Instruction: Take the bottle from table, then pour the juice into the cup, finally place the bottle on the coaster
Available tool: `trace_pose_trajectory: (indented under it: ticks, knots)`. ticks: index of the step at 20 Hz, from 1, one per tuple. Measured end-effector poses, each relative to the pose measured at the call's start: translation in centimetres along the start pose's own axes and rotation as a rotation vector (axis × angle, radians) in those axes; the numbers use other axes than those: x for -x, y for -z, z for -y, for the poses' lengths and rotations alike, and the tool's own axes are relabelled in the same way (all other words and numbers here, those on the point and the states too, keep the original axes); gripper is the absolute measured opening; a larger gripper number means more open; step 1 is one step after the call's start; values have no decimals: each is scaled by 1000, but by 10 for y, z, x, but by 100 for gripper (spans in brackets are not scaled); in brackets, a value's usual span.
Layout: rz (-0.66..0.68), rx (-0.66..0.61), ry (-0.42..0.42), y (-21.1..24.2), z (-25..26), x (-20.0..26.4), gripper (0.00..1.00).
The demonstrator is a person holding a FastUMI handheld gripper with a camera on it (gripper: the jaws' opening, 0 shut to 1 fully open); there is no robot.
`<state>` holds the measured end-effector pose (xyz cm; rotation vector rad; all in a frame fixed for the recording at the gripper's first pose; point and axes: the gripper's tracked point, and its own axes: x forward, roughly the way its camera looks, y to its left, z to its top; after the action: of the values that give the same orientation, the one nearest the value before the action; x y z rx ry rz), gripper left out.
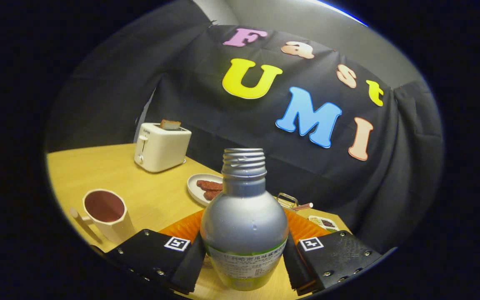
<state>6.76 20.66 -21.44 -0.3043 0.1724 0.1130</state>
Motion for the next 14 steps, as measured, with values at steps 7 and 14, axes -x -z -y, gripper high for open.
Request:
trace_pose_trajectory:
  ticks: [7, 14]
  knots:
    - [49, -327, -72, -7, -8, -22, 80]
    - [51, -349, -48, 6, -14, -45, 80]
